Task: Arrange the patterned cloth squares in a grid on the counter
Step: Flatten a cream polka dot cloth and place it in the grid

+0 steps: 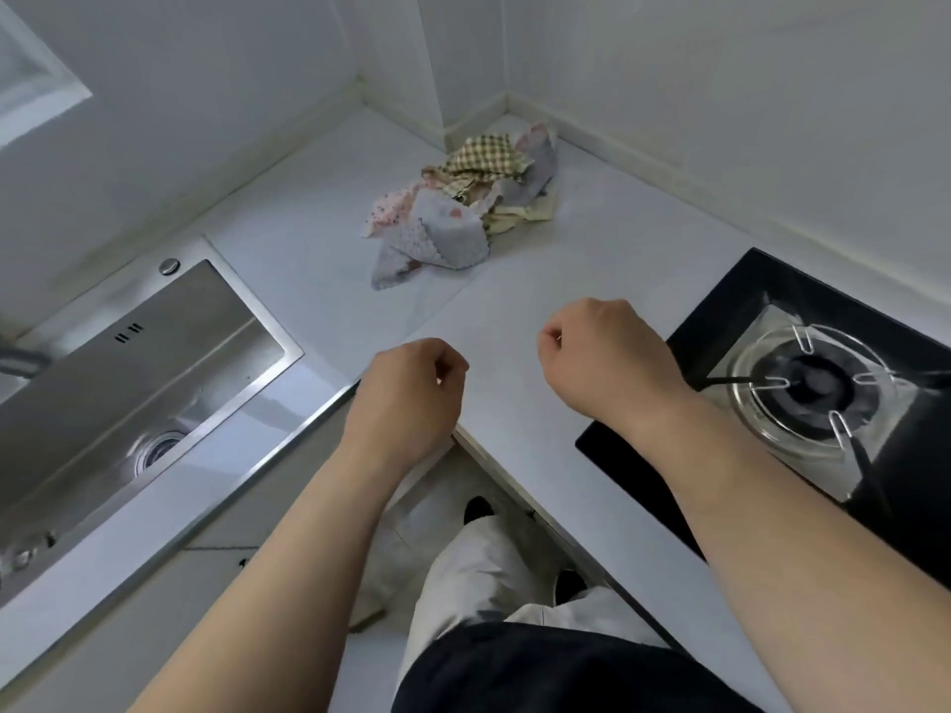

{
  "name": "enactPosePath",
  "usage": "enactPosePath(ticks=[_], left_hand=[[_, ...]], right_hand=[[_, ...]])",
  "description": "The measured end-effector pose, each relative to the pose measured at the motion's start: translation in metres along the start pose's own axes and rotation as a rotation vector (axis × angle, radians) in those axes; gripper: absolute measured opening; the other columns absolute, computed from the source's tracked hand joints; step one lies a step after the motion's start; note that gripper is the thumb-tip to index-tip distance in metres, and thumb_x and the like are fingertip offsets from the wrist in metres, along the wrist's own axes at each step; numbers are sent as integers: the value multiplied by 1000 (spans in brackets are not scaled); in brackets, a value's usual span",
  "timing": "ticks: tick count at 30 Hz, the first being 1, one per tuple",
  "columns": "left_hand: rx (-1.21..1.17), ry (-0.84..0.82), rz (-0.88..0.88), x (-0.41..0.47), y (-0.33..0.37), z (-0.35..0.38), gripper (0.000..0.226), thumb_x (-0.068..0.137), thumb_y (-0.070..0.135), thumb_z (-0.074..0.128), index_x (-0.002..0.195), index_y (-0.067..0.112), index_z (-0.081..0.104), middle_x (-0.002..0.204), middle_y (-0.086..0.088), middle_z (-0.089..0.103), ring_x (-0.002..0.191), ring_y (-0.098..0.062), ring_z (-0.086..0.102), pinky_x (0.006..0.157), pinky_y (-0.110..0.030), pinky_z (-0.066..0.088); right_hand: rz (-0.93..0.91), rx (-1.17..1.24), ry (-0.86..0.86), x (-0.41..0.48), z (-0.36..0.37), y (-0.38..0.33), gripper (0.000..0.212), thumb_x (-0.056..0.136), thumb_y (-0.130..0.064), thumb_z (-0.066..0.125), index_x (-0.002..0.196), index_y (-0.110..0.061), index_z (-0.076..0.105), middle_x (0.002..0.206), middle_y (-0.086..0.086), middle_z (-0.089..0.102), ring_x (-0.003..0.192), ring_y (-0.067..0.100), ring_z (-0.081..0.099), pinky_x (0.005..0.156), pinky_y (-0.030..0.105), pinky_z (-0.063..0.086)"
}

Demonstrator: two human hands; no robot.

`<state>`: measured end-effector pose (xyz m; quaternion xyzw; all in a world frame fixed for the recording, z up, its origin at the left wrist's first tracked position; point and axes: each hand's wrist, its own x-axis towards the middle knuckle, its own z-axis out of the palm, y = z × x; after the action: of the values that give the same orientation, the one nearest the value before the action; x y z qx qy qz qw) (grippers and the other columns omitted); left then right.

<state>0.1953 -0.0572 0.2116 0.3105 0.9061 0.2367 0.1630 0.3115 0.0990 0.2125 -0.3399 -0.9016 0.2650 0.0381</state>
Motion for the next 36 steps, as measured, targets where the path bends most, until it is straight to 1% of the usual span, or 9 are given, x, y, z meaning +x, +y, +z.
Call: enactPosePath(ticks=[4,9,16,20,24,28,31,34,36], left_hand=[[23,-41,74,63,-19,-7,17,97,21,58,102,24,73,95,10,71,82,-9,62,65,-19,45],[92,-157,184,148,-56,-19,20,98,22,55,108,24,73,101,10,72,86,-11,61,77,-28,51],[115,-287,245,242,-98,-43,21,99,23,54,108,27,72,108,7,72,98,-17,65,83,-35,56],[63,-341,294,269,-96,-37,20,98,21,55,106,25,73,103,6,74,95,-18,67,81,-37,57],[-21,-375,365,282,-85,-18,18,97,20,56,105,23,73,99,6,74,83,-16,67,75,-37,58],[-79,-334,454,296,-73,5,17,98,21,57,102,20,73,93,4,75,79,-18,68,74,-36,58],[-147,-251,487,310,-66,19,15,98,21,57,97,18,72,91,3,74,74,-15,66,81,-25,54],[-173,-102,523,322,-59,29,14,96,25,59,93,21,72,90,8,71,75,-10,63,70,-32,54],[-135,15,550,326,-60,34,12,94,22,60,90,21,71,86,9,69,76,-11,61,65,-28,49]], right_hand=[[75,2,-11,41,16,-16,37,96,-17,48,59,-15,42,58,3,47,51,23,43,48,25,29],[230,-52,-49,101,51,-47,27,98,-20,47,76,-12,62,73,4,61,63,24,58,51,26,38],[417,-68,-112,174,85,-96,21,94,-14,48,84,-14,67,79,4,63,70,27,61,58,30,49],[490,-98,-85,199,86,-101,21,93,-15,49,84,-16,68,81,4,63,72,29,61,58,28,44],[517,-118,-36,215,88,-90,21,92,-16,50,85,-19,69,83,3,65,73,29,62,64,32,54],[508,-137,51,234,91,-69,17,92,-19,54,91,-21,71,88,2,67,77,29,65,71,39,60],[450,-163,124,253,97,-51,15,91,-19,55,91,-21,70,90,3,67,77,29,64,69,39,59],[368,-212,235,272,103,-38,16,90,-19,56,93,-21,71,92,5,67,78,30,65,66,38,58],[315,-232,308,280,107,-33,16,90,-19,57,97,-20,71,95,6,67,81,31,65,69,38,59]])
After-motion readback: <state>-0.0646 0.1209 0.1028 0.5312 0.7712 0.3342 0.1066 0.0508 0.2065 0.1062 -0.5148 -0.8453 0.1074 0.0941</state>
